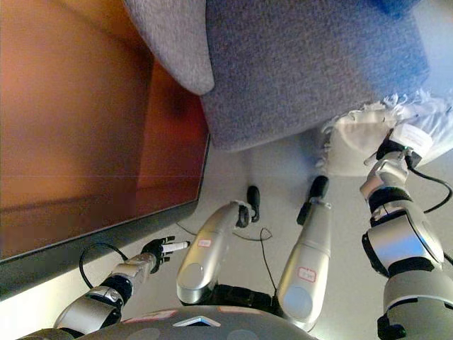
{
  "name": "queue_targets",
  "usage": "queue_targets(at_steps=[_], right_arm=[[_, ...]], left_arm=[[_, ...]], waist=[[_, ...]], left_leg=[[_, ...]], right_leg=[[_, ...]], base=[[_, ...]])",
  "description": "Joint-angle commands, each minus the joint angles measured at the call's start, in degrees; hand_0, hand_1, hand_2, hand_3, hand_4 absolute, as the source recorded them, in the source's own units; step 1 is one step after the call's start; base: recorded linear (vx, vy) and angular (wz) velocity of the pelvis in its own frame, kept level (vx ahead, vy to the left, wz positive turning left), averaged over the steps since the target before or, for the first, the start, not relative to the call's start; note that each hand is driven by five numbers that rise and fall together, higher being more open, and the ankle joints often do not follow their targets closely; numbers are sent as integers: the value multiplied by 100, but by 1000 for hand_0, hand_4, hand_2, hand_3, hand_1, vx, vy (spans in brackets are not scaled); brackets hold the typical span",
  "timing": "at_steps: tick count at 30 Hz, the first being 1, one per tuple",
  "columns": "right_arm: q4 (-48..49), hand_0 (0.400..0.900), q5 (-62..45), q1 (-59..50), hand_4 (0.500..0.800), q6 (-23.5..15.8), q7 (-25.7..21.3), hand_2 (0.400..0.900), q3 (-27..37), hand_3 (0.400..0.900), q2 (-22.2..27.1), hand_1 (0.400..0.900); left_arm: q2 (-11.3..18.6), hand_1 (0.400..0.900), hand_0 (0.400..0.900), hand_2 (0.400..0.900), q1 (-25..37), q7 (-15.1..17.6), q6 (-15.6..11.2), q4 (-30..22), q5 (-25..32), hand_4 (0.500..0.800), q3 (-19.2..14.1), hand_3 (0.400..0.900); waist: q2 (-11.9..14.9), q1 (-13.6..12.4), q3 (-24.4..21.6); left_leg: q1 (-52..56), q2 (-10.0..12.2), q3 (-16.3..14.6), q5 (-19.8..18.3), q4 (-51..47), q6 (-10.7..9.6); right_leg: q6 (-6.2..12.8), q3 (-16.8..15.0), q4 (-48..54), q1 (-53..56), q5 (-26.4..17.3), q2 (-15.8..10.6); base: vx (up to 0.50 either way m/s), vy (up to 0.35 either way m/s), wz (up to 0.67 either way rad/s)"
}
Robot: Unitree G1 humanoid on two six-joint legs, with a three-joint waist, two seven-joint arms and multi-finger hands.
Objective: Pick up the pillow and put it on the sofa.
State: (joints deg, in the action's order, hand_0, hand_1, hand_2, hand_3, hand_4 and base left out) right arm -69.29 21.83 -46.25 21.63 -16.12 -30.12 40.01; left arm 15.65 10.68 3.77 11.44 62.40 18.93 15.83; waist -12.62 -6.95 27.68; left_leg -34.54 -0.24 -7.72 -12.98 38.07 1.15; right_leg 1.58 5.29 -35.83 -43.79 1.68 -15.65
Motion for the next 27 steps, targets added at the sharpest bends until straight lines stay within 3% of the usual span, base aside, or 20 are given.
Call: queue_targets(at_steps=[1,11,14,17,18,19,22,24,27], right_arm=[[26,900,14,-446,800,97,-312,900,-206,900,617,900],[339,900,-245,-1490,800,103,74,900,-571,900,954,900],[451,900,-872,-1754,800,-326,277,900,-583,900,1033,900],[655,900,-1328,-1839,800,-863,851,900,-515,900,1082,900],[785,624,-1564,-1877,634,-1010,1096,624,-530,624,1141,624],[826,400,-1742,-1907,500,-1069,1201,400,-517,400,1165,400],[792,400,-1913,-2083,500,-1116,1350,400,-487,400,1202,400],[308,400,-1862,-2518,500,-1194,1458,400,-629,400,1168,400],[-79,400,-1906,-2983,500,-1143,1535,400,-839,400,1178,400]], left_arm=[[581,900,900,900,-819,158,147,-22,97,800,-136,900],[665,900,900,900,-1088,-7,314,-326,90,800,-269,900],[662,900,900,900,-1249,-151,221,-323,52,800,-346,900],[672,900,900,900,-1387,-268,87,-308,87,800,-427,900],[698,900,900,900,-1443,-328,55,-297,84,800,-483,900],[711,900,900,900,-1481,-368,33,-282,86,800,-502,900],[686,900,900,900,-1598,-488,-122,-124,33,800,-569,900],[647,900,900,900,-1651,-555,-364,95,-81,800,-586,900],[644,900,900,900,-1731,-609,-481,98,-128,800,-610,900]], waist=[[-29,-79,149],[-262,-188,207],[-329,-200,208],[-361,-189,208],[-368,-179,208],[-371,-172,208],[-397,-160,207],[-452,-223,195],[-515,-299,158]], left_leg=[[-228,6,116,-369,530,93],[-1242,-20,247,-392,1218,134],[-1581,-34,279,-377,1431,123],[-1873,-27,282,-367,1631,111],[-1994,-12,276,-374,1747,95],[-2068,-6,276,-379,1821,82],[-2281,24,258,-395,2072,45],[-2402,4,264,-412,2260,29],[-2526,-2,275,-450,2461,4]], right_leg=[[195,-260,-820,167,767,-298],[60,-476,-1602,-882,1001,-196],[-7,-567,-1857,-1237,1068,-134],[-68,-621,-2085,-1531,1131,-82],[-93,-650,-2200,-1649,1163,-72],[-105,-669,-2268,-1721,1181,-63],[-145,-732,-2496,-1927,1241,-44],[-179,-763,-2665,-2038,1298,-33],[-196,-786,-2846,-2160,1353,-52]], base=[[-59,-5,6],[-59,13,5],[-52,60,0],[-52,53,1],[-45,45,1],[-42,47,0],[-28,60,-2],[-19,37,2],[-20,20,5]])
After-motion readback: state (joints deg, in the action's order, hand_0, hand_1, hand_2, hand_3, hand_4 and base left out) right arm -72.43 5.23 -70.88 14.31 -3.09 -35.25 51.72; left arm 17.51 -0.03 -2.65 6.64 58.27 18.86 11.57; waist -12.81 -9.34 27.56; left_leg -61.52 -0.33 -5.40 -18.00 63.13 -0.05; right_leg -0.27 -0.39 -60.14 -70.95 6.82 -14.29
